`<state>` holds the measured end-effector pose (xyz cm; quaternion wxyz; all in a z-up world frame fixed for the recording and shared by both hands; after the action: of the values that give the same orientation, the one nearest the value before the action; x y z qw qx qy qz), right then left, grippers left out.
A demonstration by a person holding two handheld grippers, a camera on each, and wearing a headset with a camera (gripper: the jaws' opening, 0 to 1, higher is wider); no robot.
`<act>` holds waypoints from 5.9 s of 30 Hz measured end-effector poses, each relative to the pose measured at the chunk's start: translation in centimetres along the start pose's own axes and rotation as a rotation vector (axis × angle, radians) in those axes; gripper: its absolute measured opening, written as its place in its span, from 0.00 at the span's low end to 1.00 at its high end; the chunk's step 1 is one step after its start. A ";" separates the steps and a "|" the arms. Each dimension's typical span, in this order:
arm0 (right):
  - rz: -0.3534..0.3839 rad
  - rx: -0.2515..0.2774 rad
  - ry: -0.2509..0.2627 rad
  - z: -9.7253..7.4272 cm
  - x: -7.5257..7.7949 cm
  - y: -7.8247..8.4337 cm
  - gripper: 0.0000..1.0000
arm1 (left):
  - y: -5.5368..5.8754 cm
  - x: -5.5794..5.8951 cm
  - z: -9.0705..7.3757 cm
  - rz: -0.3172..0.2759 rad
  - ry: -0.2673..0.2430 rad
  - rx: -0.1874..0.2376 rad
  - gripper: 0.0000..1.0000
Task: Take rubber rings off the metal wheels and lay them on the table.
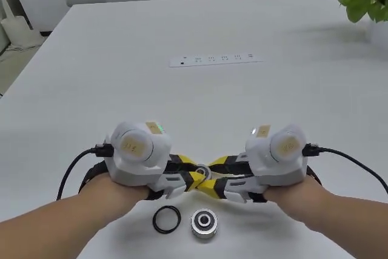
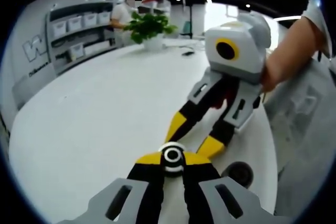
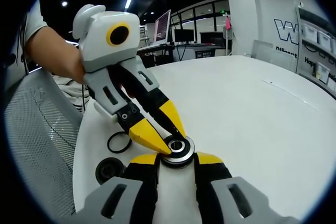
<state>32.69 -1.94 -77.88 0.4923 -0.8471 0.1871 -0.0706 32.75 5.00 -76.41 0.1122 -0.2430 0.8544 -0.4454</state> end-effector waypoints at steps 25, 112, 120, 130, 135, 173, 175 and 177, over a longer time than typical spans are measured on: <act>0.055 -0.030 -0.027 -0.9 0.7 0.8 0.06 | 0.0 -0.1 0.0 -0.012 -0.007 -0.001 0.13; 0.324 0.074 -0.020 -1.2 1.0 -0.6 0.00 | -0.1 -0.1 0.0 0.019 -0.035 -0.023 0.12; 0.311 0.102 -0.053 -0.9 0.3 -1.6 0.00 | -0.1 -0.2 0.0 0.021 -0.034 -0.021 0.12; 0.336 0.092 -0.033 -1.1 0.8 -0.8 0.00 | -0.2 0.0 0.1 0.043 -0.033 -0.031 0.13; 0.340 0.096 -0.027 -1.2 0.7 -0.9 0.00 | -0.2 0.0 0.0 0.066 -0.031 -0.034 0.13; 0.356 0.107 -0.032 -1.9 0.5 -1.9 0.00 | 0.1 0.0 -5.0 0.056 -0.031 0.031 0.31; 0.356 0.108 -0.034 -1.9 0.4 -2.0 0.00 | 0.0 0.1 -5.4 0.054 -0.029 0.040 0.32; 0.354 0.107 -0.035 -2.0 0.3 -2.1 0.00 | -0.1 0.2 -5.8 0.053 -0.026 0.048 0.34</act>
<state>32.93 -2.73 -75.09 0.5446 -0.7746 0.3209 0.0219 30.27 8.94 -72.98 0.1407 -0.2235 0.8481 -0.4593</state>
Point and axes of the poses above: the centre of the closed fingertips' face, and the gripper's own axes: z roughly forward along the fingers, x roughly to its right, y roughly out of its underside, the point moved 5 cm from there along -z, roughly backward along the fingers, and after that the axes turned 1 degree about -z, right-handed, at the moved point
